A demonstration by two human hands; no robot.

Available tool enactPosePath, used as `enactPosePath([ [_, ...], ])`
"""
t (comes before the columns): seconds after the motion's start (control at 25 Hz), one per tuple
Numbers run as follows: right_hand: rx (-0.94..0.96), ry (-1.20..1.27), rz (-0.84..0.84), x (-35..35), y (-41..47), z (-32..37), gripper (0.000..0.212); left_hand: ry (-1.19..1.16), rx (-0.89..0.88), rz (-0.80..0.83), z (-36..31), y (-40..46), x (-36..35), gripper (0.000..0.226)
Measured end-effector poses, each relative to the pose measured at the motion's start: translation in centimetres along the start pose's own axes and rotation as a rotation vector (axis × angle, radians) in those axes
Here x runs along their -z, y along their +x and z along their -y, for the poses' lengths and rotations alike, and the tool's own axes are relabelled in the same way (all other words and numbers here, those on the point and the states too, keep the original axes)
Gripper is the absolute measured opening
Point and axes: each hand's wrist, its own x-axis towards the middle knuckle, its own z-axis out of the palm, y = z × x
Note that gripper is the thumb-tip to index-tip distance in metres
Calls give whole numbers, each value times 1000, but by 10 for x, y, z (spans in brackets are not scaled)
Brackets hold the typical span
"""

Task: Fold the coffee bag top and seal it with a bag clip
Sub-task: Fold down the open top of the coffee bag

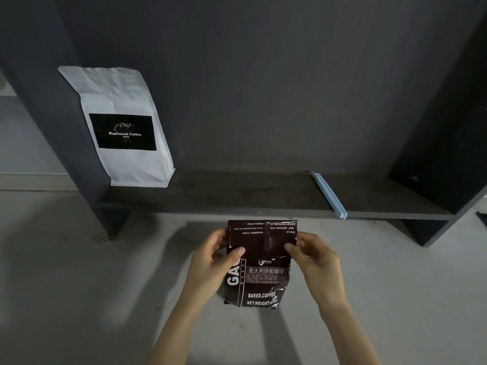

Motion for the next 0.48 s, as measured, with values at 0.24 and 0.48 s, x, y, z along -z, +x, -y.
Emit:
enactPosePath([
  [0.24, -2, -20, -13, 1, -3, -3, 12, 66, -34, -110, 3, -3, -6, 20],
  [0.48, 79, -162, 92, 5, 2, 6, 22, 95, -35, -133, 3, -4, -6, 23],
])
